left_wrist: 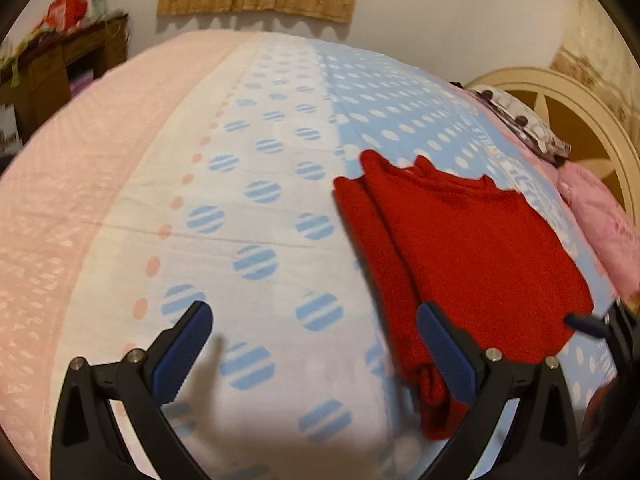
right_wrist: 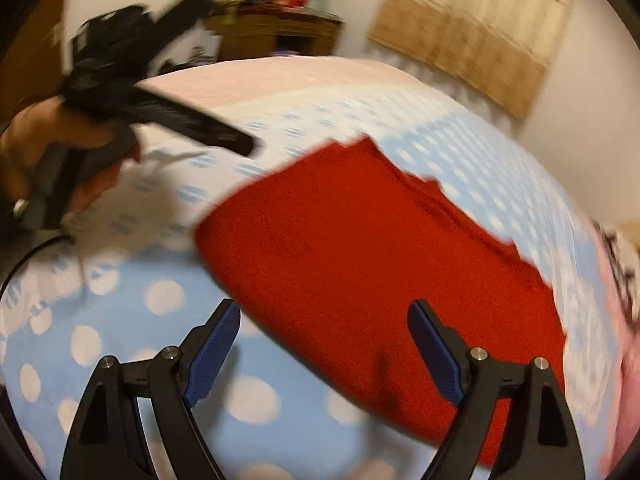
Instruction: Fold small clothes
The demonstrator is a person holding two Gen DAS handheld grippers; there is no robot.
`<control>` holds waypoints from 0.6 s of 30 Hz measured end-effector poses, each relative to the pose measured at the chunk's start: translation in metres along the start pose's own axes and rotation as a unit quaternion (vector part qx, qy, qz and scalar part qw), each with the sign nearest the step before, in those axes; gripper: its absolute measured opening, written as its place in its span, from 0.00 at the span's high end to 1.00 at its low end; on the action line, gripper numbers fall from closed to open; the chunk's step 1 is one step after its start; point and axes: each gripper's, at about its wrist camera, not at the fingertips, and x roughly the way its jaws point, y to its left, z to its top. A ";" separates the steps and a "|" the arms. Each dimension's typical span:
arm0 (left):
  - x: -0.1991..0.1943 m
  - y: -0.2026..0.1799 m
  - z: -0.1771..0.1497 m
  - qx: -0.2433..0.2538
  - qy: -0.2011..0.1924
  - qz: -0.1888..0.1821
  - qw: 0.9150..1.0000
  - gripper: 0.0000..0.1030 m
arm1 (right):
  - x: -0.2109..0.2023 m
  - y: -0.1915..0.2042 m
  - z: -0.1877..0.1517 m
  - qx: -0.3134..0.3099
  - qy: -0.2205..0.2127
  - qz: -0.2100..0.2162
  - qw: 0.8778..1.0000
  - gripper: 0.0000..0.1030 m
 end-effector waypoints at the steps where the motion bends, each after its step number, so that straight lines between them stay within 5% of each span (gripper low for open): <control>1: 0.003 0.003 0.001 -0.009 0.002 -0.008 1.000 0.00 | 0.001 0.008 0.006 -0.015 -0.006 0.000 1.000 0.16; 11: 0.036 -0.010 0.022 -0.027 0.023 -0.090 0.995 0.00 | 0.041 0.055 0.031 -0.097 0.011 -0.016 0.995 0.16; 18: 0.069 -0.021 0.043 -0.011 0.035 -0.091 0.995 0.00 | 0.051 0.061 0.032 -0.104 0.003 -0.058 0.993 0.17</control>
